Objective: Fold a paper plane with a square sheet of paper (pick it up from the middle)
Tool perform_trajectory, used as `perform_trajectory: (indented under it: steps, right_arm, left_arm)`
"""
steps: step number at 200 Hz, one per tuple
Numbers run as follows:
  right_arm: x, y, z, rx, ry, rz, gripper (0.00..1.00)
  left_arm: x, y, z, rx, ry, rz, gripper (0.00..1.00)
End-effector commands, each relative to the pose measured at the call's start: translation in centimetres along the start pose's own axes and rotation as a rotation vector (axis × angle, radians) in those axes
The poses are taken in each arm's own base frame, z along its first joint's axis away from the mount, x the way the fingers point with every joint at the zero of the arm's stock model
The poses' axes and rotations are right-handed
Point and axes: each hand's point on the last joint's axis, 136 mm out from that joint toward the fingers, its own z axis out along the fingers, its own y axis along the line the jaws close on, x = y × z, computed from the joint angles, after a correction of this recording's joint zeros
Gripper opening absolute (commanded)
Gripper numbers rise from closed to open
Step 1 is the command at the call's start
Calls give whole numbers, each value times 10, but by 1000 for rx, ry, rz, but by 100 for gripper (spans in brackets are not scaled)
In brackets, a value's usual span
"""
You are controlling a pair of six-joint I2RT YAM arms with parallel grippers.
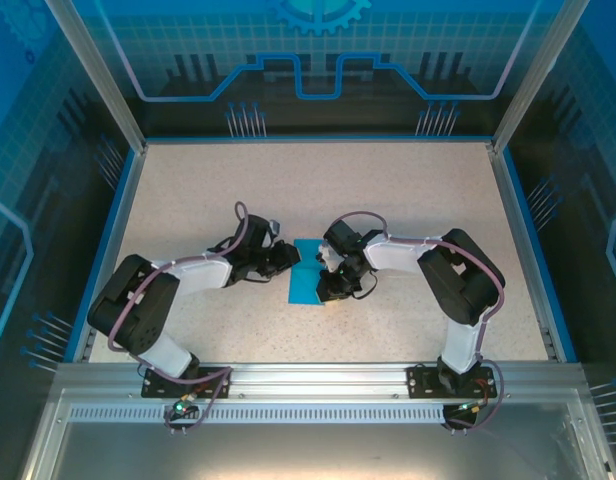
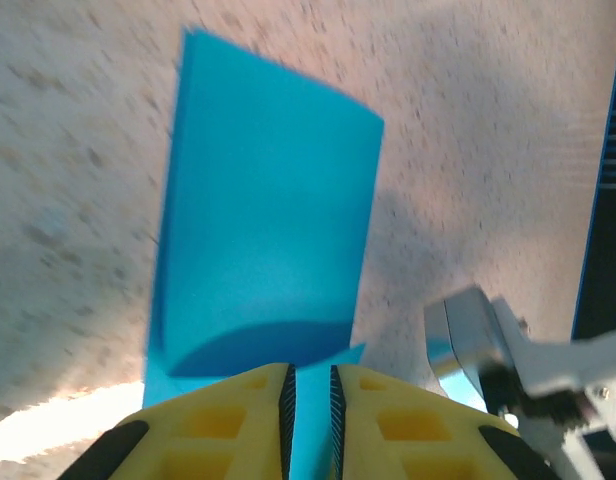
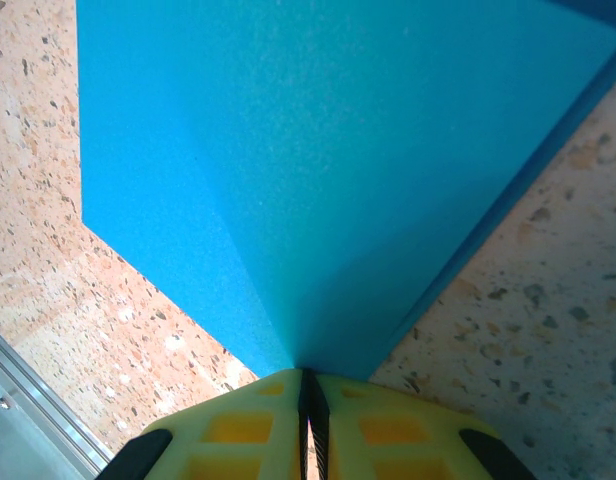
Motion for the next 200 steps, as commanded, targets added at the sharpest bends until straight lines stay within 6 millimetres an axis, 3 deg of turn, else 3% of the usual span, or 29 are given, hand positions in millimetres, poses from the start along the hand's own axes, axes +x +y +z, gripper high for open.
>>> perform_trajectory:
  steps: [1,26,93,154,200]
  right_arm:
    - [41,-47,20,174,143,92,13]
    - [40,-46,19,164,141,93,13]
    - [29,-28,12,82,85,55,13]
    - [-25,32,-40,-33,-133,-78,14]
    - [-46,40,-20,-33,-113,-71,14]
  left_arm:
    - [18,-2,6,24,39,-12,19]
    - [24,6,19,8,63,-31,17]
    - [17,25,37,-54,35,-59,13]
    - [29,43,35,-96,55,-89,12]
    - [33,48,34,-104,60,-101,12]
